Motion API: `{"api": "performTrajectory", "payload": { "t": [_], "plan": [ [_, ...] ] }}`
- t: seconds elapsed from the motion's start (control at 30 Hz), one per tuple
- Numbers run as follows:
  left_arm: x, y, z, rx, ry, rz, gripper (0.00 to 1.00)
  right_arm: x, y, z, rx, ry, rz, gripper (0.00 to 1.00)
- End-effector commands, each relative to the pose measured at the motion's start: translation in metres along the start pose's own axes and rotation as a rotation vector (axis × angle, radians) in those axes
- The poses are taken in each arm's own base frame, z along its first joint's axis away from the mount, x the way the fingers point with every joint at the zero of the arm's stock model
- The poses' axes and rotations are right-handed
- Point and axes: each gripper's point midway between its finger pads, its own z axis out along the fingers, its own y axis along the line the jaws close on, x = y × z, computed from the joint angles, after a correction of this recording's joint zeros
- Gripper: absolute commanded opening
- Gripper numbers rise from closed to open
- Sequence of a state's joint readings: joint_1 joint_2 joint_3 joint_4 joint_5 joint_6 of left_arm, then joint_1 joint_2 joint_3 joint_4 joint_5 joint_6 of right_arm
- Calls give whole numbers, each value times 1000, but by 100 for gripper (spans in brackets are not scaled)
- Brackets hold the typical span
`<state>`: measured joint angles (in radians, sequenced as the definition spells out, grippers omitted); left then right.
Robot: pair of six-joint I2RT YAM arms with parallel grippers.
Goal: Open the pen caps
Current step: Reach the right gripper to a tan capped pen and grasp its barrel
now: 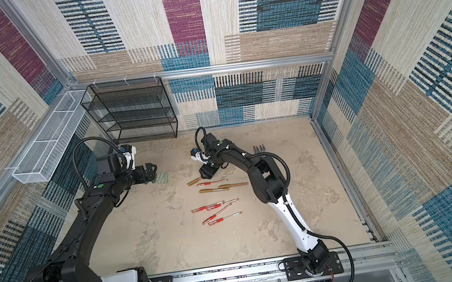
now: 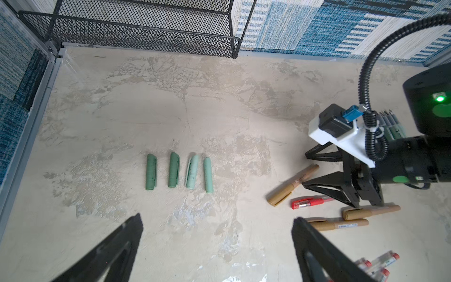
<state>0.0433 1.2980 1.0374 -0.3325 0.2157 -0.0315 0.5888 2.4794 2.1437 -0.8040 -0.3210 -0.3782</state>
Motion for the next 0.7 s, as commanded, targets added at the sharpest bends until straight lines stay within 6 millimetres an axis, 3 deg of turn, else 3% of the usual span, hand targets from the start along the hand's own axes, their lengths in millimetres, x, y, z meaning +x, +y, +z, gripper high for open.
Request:
{"api": "performTrajectory", "payload": {
  "t": [0.0,0.27,0.4,0.67],
  "plan": [
    [-4,-1,0,9,-15,-18,99,7,5,5,-11,25,-14,67],
    [-4,0,0,7,-16,-19,99,22,12,15,-18,69,-20,58],
    [-4,0,-1,6,-16,-19,99,34,10,18,8,108,-20,46],
    [-4,0,-1,6,-17,-22,99,48,13,15,29,143,-32,36]
  ]
}}
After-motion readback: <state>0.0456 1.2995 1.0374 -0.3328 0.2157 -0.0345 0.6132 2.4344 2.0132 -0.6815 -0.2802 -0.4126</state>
